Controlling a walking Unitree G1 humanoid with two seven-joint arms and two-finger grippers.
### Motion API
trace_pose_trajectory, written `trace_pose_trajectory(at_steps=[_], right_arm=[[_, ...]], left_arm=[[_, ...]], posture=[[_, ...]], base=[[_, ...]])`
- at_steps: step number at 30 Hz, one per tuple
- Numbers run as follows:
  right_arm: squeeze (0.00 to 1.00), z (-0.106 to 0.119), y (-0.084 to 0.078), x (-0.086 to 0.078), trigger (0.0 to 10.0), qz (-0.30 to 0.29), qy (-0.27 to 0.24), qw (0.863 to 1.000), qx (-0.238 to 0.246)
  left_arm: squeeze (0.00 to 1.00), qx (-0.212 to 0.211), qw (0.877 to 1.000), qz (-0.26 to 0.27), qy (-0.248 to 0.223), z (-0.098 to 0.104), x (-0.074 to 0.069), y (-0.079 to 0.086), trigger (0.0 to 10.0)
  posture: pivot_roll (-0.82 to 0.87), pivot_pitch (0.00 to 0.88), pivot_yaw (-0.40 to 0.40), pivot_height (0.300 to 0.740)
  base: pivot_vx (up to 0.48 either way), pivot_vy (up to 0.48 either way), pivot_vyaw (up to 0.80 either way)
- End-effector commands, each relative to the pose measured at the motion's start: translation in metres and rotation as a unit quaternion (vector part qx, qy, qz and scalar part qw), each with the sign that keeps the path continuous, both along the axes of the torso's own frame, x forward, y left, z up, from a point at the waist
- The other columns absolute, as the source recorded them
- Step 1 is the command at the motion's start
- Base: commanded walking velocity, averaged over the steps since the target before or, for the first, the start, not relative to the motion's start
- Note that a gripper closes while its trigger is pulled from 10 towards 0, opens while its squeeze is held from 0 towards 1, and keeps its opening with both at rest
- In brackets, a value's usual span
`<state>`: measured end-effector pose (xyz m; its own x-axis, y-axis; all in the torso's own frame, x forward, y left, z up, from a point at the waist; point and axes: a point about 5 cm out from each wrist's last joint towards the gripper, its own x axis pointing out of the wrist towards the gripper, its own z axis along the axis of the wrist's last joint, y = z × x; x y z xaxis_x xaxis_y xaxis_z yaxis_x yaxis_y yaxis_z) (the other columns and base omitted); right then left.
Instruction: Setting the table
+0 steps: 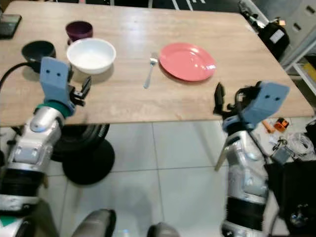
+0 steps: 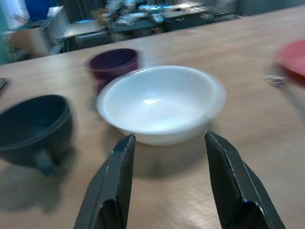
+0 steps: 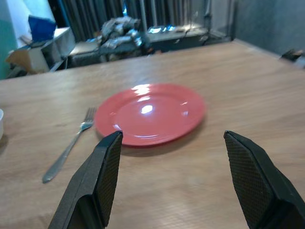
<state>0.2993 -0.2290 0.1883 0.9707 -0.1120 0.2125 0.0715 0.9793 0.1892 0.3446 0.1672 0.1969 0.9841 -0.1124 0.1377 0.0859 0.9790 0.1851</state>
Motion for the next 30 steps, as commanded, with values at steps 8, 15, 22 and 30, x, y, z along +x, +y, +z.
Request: trace_pose_trajectory(at_steps=[8,15,22,30], right_arm=[[0.0,-0.002,-0.009,-0.002,10.0,-0.02,0.006,1.0,-0.002],[0.0,-0.001,-0.008,-0.002,10.0,-0.018,0.004,1.0,-0.006],[0.0,-0.001,0.0,-0.001,10.0,0.008,0.004,1.0,-0.009],[0.0,-0.009,0.026,0.0,10.0,0.073,0.021,0.997,-0.027]], left_arm=[[0.0,0.014,1.0,-0.023,0.005,-0.004,-0.002,-0.009,10.0],[0.0,0.044,0.997,-0.061,-0.016,-0.001,-0.008,-0.02,10.0],[0.0,0.057,0.996,-0.066,-0.027,0.001,-0.009,-0.021,10.0],[0.0,0.055,0.997,-0.048,-0.015,-0.003,-0.007,-0.016,10.0]], posture=[[0.13,0.067,0.014,0.74],[0.13,0.067,0.014,0.74],[0.14,0.059,0.014,0.74],[0.15,0.06,0.007,0.74]], base=[[0.407,0.0,0.0],[0.0,0.0,0.0],[0.0,0.0,0.0],[0.0,0.0,0.0]])
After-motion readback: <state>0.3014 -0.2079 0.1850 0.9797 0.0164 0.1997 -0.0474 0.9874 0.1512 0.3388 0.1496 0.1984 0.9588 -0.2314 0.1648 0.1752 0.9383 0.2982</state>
